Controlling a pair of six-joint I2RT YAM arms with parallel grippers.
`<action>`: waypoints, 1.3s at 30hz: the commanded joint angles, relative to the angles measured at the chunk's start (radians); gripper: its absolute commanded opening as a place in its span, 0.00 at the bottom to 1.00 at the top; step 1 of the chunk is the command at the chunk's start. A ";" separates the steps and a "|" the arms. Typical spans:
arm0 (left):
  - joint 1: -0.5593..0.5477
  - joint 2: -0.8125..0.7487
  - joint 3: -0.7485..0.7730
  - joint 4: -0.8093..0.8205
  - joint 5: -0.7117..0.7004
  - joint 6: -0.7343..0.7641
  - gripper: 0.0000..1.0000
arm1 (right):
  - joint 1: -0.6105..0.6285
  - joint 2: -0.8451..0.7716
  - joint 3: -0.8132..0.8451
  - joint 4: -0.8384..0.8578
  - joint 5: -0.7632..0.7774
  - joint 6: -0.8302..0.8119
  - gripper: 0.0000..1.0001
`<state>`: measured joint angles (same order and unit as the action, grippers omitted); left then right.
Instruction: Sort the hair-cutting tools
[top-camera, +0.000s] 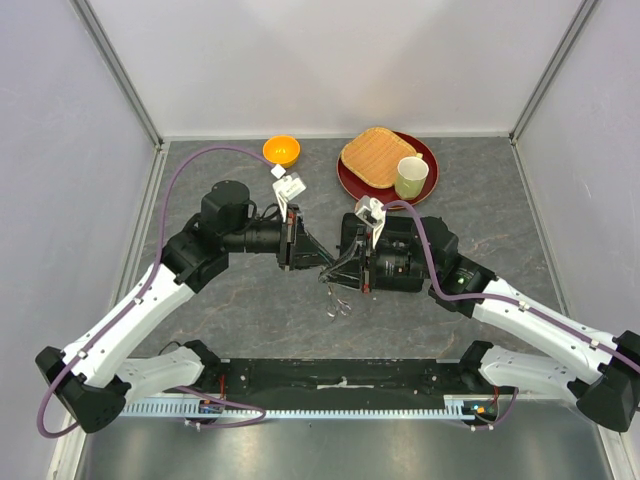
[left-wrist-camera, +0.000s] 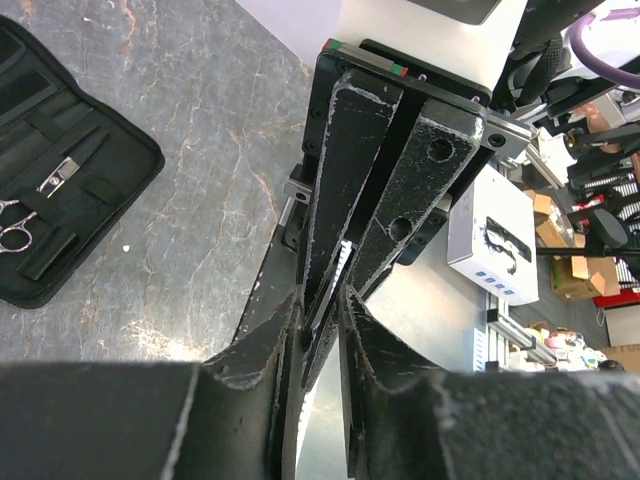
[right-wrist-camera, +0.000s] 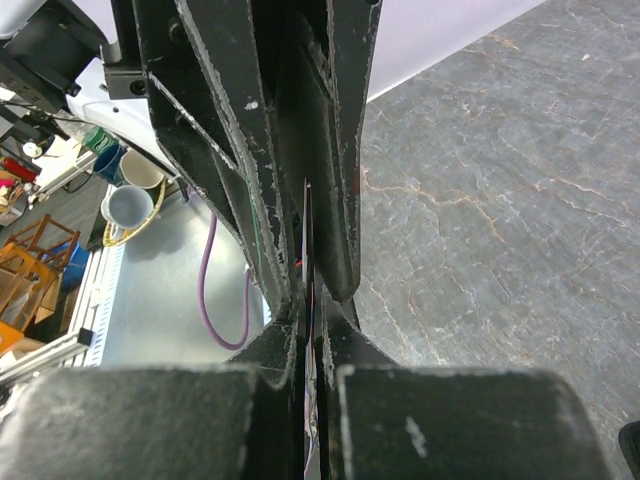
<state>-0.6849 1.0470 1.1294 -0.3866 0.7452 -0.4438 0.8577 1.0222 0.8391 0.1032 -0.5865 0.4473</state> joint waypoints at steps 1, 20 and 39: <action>-0.002 0.008 0.006 0.017 0.054 0.017 0.26 | 0.000 -0.005 0.058 0.046 0.066 -0.016 0.00; 0.005 0.065 0.140 -0.175 -0.488 -0.024 0.02 | -0.002 -0.129 0.032 -0.186 0.633 -0.018 0.85; 0.116 0.173 0.529 -0.215 -0.460 -0.495 0.02 | -0.002 -0.174 0.043 0.013 0.646 0.136 0.98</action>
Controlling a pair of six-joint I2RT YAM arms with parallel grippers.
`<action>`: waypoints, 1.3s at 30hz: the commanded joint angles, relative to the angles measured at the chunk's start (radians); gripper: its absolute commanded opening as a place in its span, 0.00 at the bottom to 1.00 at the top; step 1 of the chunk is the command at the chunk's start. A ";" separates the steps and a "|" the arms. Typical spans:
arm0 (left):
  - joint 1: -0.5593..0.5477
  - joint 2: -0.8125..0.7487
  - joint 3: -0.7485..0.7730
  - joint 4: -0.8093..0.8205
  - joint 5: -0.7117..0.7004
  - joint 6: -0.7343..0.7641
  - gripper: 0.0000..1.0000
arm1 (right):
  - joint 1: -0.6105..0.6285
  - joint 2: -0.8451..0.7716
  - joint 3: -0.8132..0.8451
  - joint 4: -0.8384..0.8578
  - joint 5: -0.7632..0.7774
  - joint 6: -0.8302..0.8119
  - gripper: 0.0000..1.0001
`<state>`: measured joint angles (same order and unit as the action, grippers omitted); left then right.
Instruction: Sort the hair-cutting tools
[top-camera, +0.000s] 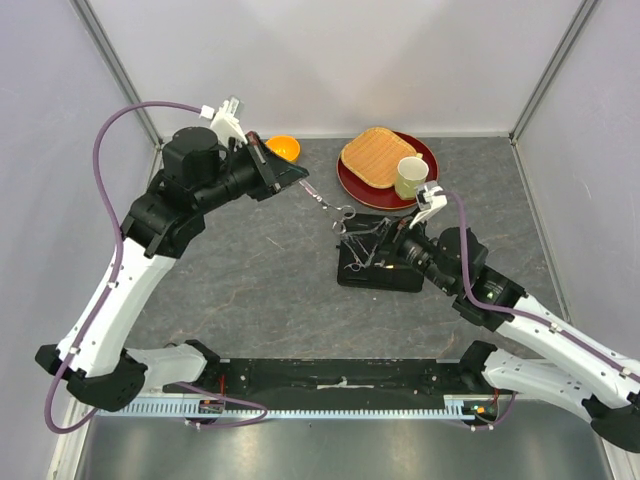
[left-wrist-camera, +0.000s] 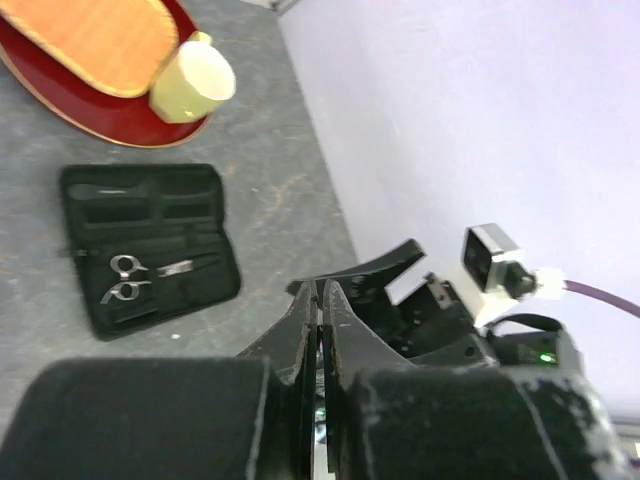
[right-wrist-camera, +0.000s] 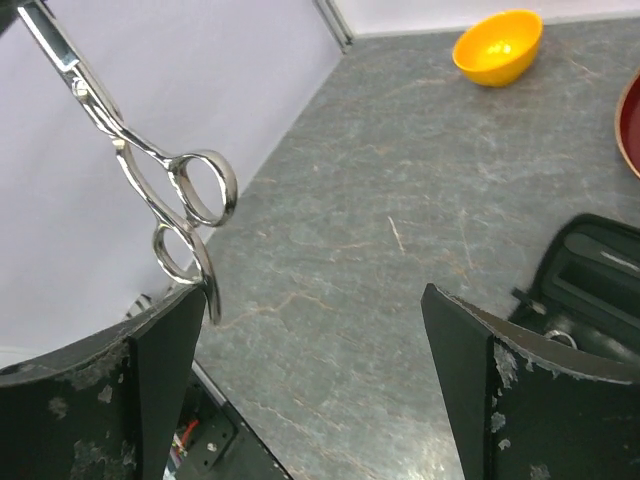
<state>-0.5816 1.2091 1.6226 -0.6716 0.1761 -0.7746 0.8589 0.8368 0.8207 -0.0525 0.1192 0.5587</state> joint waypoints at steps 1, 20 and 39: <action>0.014 0.012 0.025 0.084 0.146 -0.181 0.02 | -0.001 0.012 0.058 0.201 -0.076 0.026 0.98; 0.071 0.001 -0.213 0.386 0.307 -0.419 0.02 | -0.003 0.035 0.021 0.367 -0.211 0.096 0.78; 0.094 -0.025 -0.288 0.420 0.344 -0.368 0.15 | -0.004 -0.022 -0.052 0.349 0.013 0.167 0.00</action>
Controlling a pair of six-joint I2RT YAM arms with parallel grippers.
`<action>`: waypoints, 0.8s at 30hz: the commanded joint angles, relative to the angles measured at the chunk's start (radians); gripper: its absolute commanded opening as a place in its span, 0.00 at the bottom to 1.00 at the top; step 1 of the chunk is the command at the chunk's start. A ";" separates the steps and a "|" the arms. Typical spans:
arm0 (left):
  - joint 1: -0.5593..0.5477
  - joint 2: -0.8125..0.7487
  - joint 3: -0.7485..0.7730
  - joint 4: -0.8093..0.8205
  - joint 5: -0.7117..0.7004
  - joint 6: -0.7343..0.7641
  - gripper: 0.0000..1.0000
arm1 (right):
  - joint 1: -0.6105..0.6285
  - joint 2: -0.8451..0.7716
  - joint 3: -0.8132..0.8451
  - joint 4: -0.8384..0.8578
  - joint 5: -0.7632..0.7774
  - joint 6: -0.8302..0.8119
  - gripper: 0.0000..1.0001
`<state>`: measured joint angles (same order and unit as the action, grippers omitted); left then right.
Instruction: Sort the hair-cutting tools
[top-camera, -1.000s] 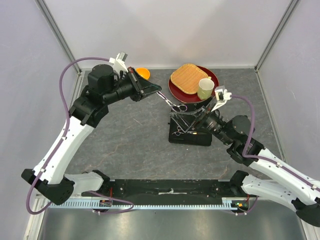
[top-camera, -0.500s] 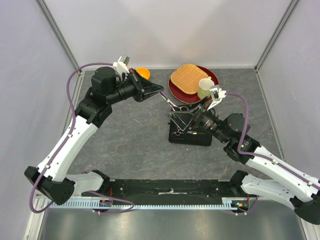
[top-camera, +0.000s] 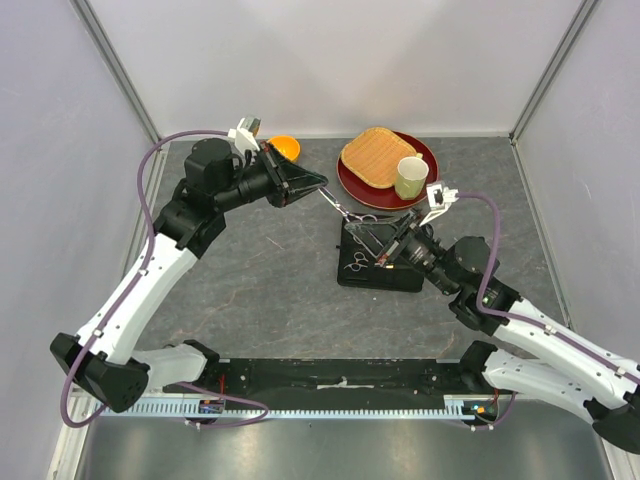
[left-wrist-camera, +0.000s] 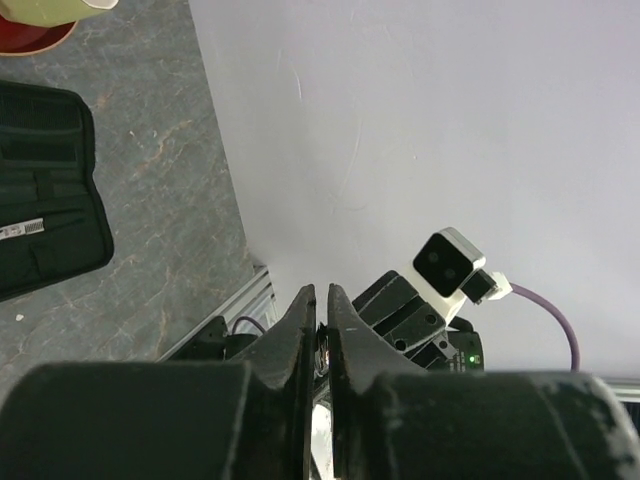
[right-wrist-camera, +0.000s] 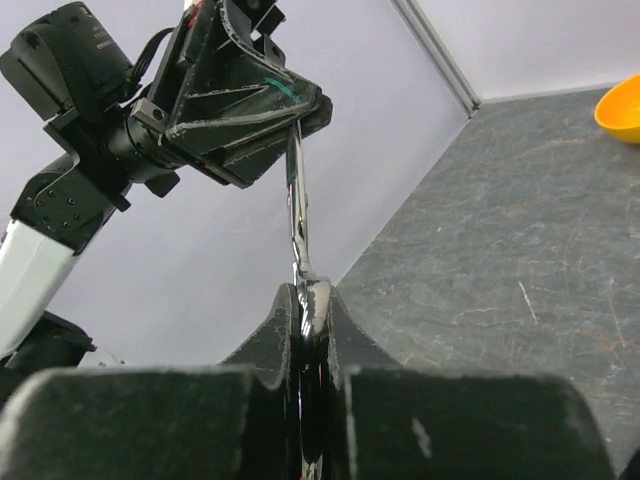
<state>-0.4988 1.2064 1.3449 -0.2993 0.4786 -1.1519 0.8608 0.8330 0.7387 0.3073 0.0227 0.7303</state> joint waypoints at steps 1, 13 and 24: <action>0.011 -0.019 -0.016 0.046 0.041 0.039 0.24 | -0.008 -0.012 0.036 -0.026 0.117 -0.008 0.00; 0.006 0.171 -0.228 -0.081 -0.127 0.399 0.86 | -0.218 0.008 0.041 -0.574 0.205 -0.075 0.00; -0.070 0.565 -0.190 0.038 -0.172 0.475 0.74 | -0.437 0.003 -0.093 -0.642 0.056 -0.057 0.00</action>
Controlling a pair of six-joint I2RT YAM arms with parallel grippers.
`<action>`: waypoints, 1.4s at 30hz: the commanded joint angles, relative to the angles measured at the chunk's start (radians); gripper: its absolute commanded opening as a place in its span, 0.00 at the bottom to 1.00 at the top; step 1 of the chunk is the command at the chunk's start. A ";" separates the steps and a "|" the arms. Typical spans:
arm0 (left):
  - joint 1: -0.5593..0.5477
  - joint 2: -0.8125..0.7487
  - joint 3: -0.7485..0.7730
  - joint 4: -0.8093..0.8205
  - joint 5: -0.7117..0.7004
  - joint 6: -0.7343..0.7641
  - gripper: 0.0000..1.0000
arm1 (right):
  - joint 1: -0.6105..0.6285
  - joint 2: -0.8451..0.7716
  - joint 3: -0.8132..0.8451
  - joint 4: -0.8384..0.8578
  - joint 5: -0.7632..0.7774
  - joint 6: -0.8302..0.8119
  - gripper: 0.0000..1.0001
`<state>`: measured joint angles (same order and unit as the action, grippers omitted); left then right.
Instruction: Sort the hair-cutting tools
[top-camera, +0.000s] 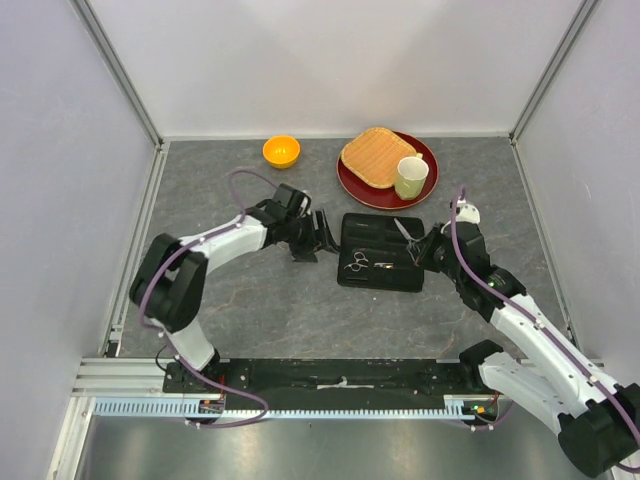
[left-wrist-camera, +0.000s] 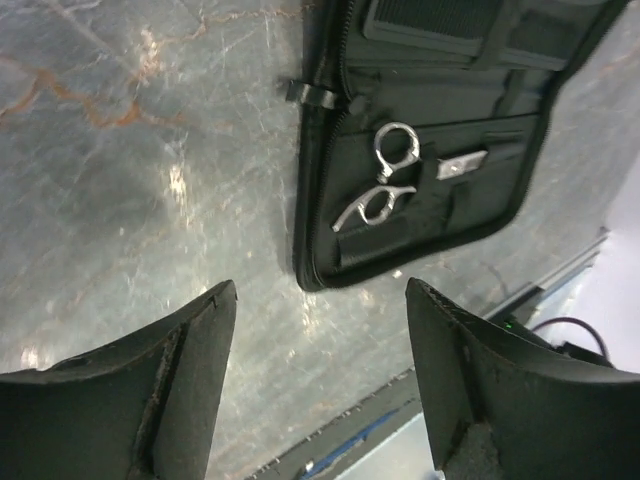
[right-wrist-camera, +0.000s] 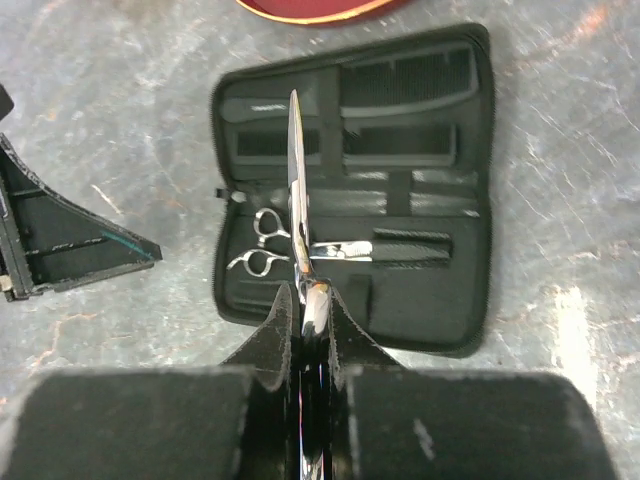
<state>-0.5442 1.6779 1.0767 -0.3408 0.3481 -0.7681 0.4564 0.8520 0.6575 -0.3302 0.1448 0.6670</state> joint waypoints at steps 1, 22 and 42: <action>-0.028 0.120 0.087 0.104 -0.032 0.092 0.72 | -0.035 -0.016 -0.012 -0.007 -0.068 0.003 0.00; -0.030 0.425 0.285 0.286 -0.162 0.171 0.37 | -0.068 0.032 -0.052 0.002 -0.114 -0.020 0.00; -0.008 0.318 0.186 0.194 -0.158 0.448 0.02 | -0.074 0.125 -0.065 0.069 -0.206 -0.017 0.00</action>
<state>-0.5686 2.0319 1.2907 -0.0853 0.2119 -0.4259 0.3878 0.9760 0.5949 -0.3264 -0.0299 0.6540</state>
